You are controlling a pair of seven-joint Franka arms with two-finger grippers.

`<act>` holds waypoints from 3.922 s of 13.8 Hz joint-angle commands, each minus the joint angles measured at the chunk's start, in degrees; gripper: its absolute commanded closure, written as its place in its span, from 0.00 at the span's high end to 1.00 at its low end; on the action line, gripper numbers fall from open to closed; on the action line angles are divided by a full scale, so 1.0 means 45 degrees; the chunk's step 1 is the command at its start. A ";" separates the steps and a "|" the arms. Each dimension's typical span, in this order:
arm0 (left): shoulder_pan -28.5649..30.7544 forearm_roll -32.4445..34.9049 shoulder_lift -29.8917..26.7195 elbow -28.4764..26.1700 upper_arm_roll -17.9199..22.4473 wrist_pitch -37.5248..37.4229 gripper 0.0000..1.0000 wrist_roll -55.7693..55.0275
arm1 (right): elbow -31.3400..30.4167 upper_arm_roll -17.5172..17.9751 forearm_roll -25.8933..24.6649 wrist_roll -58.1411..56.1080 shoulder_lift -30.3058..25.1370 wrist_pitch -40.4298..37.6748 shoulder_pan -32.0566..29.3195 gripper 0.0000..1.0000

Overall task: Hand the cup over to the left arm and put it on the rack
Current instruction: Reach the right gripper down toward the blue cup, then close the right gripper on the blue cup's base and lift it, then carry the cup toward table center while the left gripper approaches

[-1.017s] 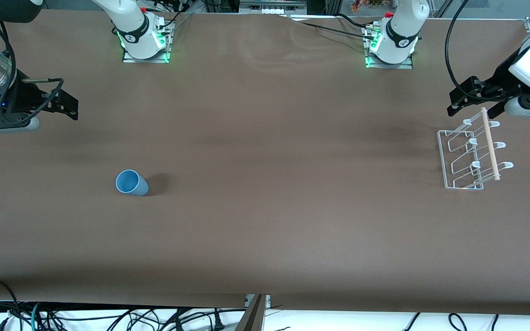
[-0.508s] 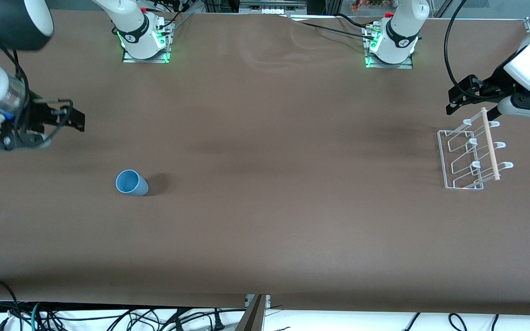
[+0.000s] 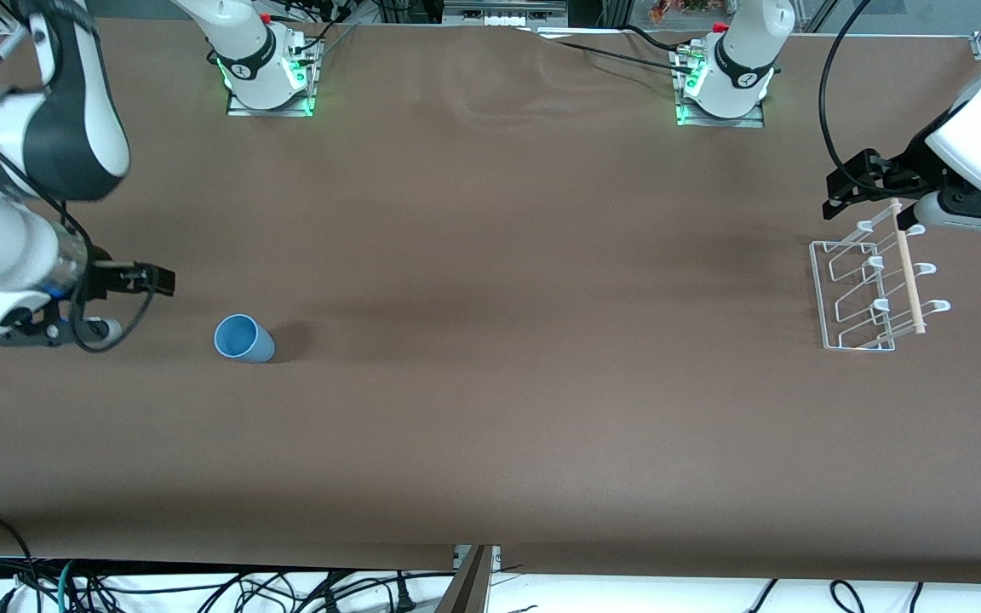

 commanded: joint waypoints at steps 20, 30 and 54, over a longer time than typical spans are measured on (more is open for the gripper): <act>-0.0329 0.0420 0.0047 0.0552 0.0275 -0.0310 1.00 0.0250 | -0.3905 0.0162 0.1836 -0.0564 0.1958 0.6721 -0.0477 0.95; -0.1073 0.0284 0.0183 0.0572 0.1233 -0.0447 1.00 0.0348 | -0.3418 0.0260 0.2073 -0.0583 0.2271 0.6584 -0.0438 0.00; -0.1092 -0.3992 0.1863 0.1335 0.0999 0.1285 1.00 0.3054 | 0.3321 0.0826 1.1996 0.8631 0.2799 0.4336 0.5653 0.00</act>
